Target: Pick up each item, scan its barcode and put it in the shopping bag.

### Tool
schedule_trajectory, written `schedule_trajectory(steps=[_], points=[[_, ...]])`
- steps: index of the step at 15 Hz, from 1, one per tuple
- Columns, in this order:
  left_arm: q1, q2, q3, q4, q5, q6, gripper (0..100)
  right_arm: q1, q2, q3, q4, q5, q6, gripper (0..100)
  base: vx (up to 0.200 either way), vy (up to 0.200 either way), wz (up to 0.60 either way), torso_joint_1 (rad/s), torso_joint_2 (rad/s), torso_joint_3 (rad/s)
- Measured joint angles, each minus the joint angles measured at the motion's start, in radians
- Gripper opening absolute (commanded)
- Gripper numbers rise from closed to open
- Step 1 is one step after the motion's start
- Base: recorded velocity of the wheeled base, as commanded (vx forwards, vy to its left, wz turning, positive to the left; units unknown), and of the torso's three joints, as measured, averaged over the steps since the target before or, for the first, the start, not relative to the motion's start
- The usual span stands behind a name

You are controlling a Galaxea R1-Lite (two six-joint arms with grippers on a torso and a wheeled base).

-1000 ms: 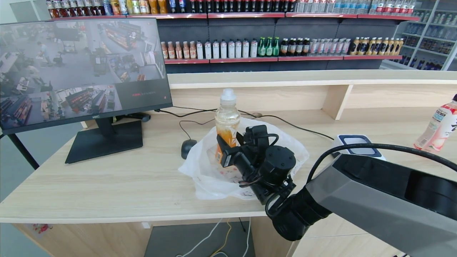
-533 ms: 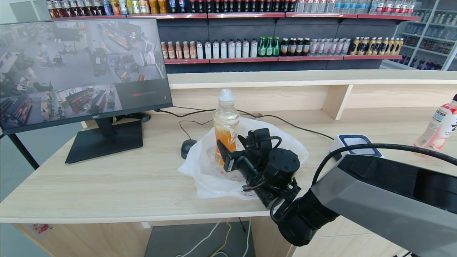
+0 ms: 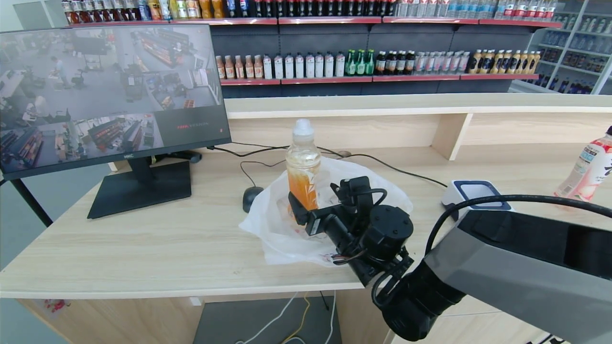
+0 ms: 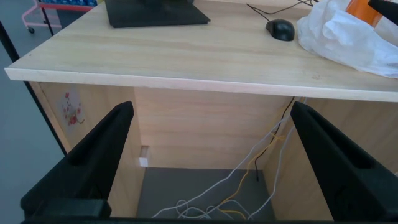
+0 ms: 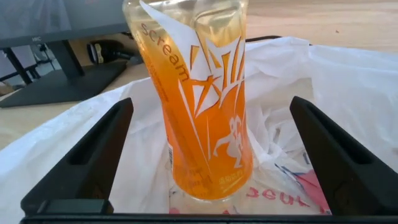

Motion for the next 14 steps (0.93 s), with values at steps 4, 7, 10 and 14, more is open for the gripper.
schedule_trajectory(steps=[4,7,10,14], points=[[0.0,0.0,0.0,0.0,0.0,0.002,100,0.005,-0.113,0.114,-0.001,-0.001,-0.016,100,0.0,0.0,0.0,0.0,0.0,0.0],[0.0,0.0,0.0,0.0,0.0,0.002,100,0.009,-0.246,0.264,-0.001,0.013,-0.029,100,0.0,0.0,0.0,0.0,0.0,0.0],[0.0,0.0,0.0,0.0,0.0,0.003,100,0.027,-0.344,0.374,0.0,0.014,-0.024,100,0.0,0.0,0.0,0.0,0.0,0.0],[0.0,0.0,0.0,0.0,0.0,0.002,100,0.081,-0.386,0.375,0.0,0.016,-0.024,100,0.0,0.0,0.0,0.0,0.0,0.0]])
